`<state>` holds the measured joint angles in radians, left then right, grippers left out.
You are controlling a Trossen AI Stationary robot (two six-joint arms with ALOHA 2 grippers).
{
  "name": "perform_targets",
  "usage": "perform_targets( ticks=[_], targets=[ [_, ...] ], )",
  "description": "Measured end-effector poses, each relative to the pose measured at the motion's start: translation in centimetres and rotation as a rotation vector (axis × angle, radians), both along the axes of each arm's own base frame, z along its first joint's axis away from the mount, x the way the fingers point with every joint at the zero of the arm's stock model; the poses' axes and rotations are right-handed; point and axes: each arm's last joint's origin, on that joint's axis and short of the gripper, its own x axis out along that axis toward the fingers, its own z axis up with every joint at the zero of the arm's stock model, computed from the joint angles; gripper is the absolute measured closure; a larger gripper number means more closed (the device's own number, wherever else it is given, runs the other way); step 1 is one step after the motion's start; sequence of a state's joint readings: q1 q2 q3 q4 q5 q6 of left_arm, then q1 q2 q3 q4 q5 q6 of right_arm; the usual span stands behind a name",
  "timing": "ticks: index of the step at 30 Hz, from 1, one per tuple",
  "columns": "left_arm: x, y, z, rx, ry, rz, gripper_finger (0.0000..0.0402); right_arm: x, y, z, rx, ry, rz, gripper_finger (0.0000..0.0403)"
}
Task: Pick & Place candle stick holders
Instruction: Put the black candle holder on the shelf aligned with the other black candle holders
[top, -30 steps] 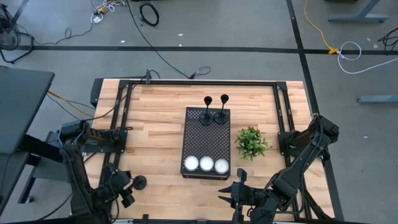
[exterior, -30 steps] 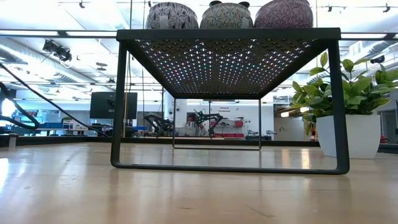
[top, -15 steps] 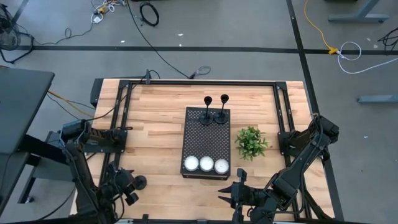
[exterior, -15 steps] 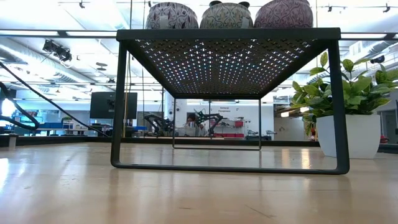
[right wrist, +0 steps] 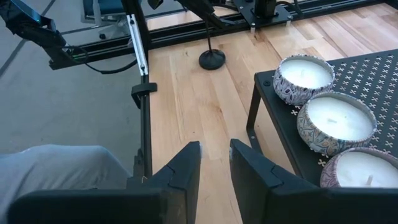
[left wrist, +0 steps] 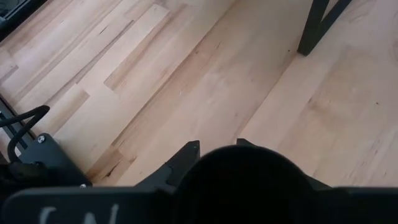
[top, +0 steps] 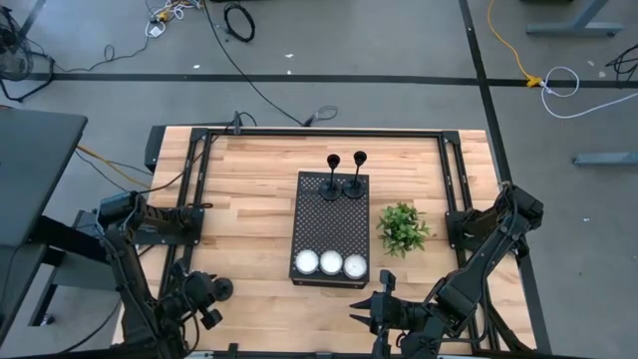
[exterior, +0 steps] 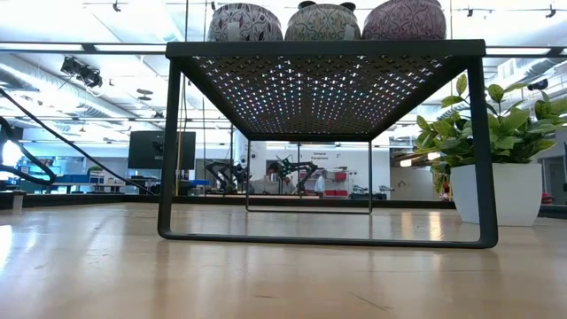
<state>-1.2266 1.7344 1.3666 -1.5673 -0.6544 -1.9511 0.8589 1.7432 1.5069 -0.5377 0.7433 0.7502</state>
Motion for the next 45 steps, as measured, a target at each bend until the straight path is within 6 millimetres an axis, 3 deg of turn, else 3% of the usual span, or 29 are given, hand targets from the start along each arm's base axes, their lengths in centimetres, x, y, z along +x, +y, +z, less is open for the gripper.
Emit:
perform_targets(
  ticks=[17, 28, 35, 45],
  targets=[
    [1.0, 0.3, 0.2, 0.022, -0.067, -0.016, 0.03, 0.0, 0.0, 0.0, -0.001, 0.0, 0.0, 0.0317],
    [3.1, 1.0, 4.8, 0.047, -0.114, -0.138, 0.03, 0.0, 0.0, 0.0, -0.001, 0.0, -0.001, 0.0317],
    [5.2, 3.9, 8.2, 0.087, -0.104, -0.179, 0.03, 0.0, 0.0, 0.0, 0.001, -0.001, -0.001, 0.0317],
    [6.7, 9.9, 12.5, 0.103, -0.141, -0.156, 0.03, 0.1, 0.0, 0.0, 0.001, -0.002, -0.001, 0.0317]
  ],
)
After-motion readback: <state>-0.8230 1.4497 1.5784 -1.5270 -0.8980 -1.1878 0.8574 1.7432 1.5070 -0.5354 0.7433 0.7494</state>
